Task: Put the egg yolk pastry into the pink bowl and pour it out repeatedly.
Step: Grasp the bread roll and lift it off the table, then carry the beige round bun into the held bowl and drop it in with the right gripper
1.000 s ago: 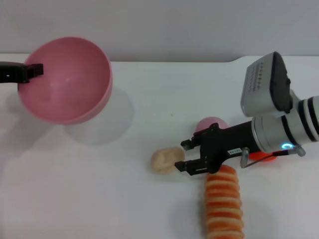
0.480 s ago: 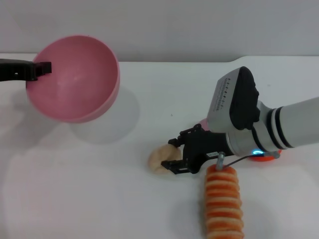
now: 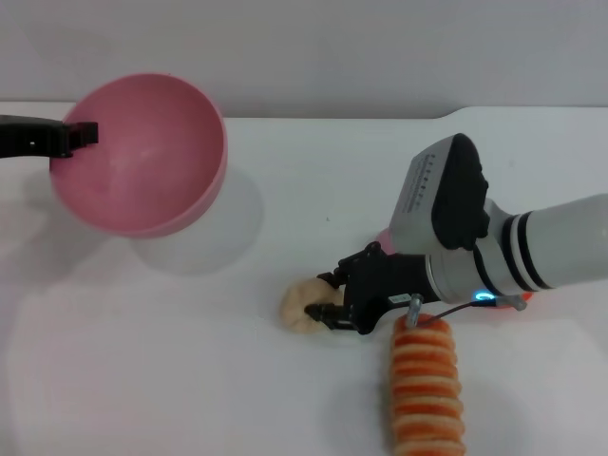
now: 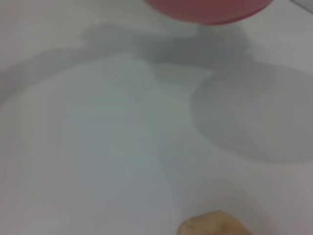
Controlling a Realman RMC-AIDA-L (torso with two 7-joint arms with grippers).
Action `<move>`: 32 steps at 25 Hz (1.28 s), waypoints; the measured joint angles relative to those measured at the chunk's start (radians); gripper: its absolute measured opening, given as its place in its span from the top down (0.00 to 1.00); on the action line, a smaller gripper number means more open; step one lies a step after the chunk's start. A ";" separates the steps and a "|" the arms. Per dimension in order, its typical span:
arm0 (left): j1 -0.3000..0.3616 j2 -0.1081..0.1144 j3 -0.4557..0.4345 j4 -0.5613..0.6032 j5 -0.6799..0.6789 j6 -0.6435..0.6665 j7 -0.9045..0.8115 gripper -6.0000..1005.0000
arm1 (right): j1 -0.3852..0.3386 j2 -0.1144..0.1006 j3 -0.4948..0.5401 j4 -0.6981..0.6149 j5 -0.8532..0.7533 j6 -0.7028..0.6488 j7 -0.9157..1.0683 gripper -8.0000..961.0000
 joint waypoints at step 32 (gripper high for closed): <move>-0.164 -0.013 0.297 -0.223 0.032 -0.026 -0.035 0.99 | -0.078 -0.006 0.508 -0.316 0.149 -0.532 -0.055 0.77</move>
